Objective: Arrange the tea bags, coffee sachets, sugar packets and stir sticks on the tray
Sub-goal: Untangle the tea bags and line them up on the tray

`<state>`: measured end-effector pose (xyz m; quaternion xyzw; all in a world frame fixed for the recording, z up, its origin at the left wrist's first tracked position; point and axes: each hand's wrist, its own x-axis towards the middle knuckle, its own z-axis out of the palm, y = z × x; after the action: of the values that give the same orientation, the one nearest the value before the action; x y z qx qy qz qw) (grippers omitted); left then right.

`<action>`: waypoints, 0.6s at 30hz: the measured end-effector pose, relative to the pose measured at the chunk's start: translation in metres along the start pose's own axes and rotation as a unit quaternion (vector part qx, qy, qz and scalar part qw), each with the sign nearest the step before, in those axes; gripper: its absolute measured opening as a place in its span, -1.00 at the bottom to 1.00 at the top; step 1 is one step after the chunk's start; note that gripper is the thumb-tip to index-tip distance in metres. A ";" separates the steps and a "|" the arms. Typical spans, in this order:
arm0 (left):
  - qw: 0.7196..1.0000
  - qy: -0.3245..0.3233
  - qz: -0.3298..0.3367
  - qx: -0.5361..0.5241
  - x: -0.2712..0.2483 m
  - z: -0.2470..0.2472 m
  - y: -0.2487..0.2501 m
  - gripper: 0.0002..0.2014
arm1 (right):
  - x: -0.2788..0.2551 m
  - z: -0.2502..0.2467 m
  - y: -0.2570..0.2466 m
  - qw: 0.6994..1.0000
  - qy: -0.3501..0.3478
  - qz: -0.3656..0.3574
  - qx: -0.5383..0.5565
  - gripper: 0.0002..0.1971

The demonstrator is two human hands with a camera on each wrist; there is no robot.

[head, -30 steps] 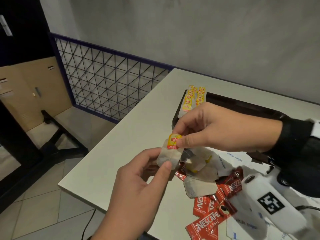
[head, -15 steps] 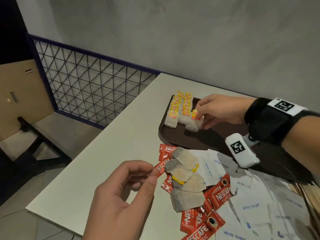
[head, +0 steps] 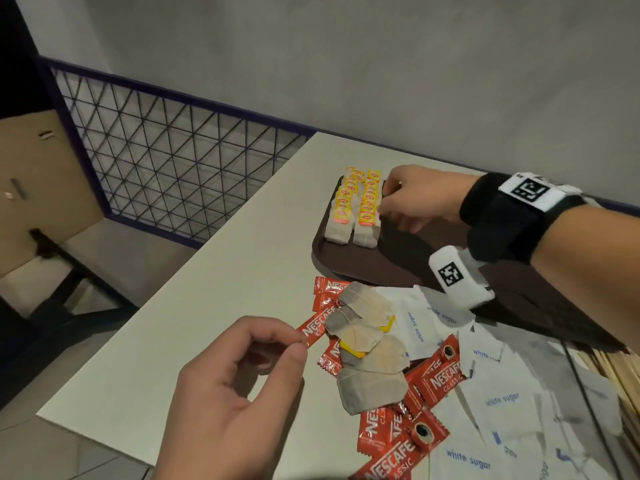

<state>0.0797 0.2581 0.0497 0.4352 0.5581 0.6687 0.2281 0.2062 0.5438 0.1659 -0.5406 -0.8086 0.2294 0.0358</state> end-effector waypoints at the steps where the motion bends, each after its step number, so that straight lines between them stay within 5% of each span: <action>1: 1.000 0.003 -0.003 -0.002 -0.001 0.000 0.001 -0.73 | -0.010 -0.001 -0.002 0.998 0.018 -0.043 -0.038 -0.78; 3: 1.000 0.002 -0.012 0.000 -0.002 0.001 0.003 -0.72 | -0.038 -0.001 -0.008 0.987 0.000 -0.139 -0.087 -0.83; 7: 0.999 -0.008 -0.029 0.029 -0.003 -0.001 0.007 -0.70 | -0.097 0.013 -0.017 0.942 -0.164 -0.245 -0.163 -0.83; 11: 0.993 -0.046 0.013 0.105 -0.003 -0.002 0.007 -0.87 | -0.117 0.032 -0.007 0.898 -0.132 -0.311 -0.281 -0.75; 14: 0.935 -0.179 0.129 0.276 -0.006 0.002 0.010 -0.78 | -0.120 0.037 0.002 0.895 -0.108 -0.322 -0.290 -0.72; 18: 0.869 -0.282 0.127 0.386 -0.008 0.004 0.011 -0.65 | -0.121 0.039 0.006 0.903 -0.100 -0.324 -0.265 -0.79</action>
<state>0.0893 0.2515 0.0575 0.7258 0.6234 0.2718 0.1031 0.2493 0.4250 0.1520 -0.2127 -0.9694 0.0350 -0.1173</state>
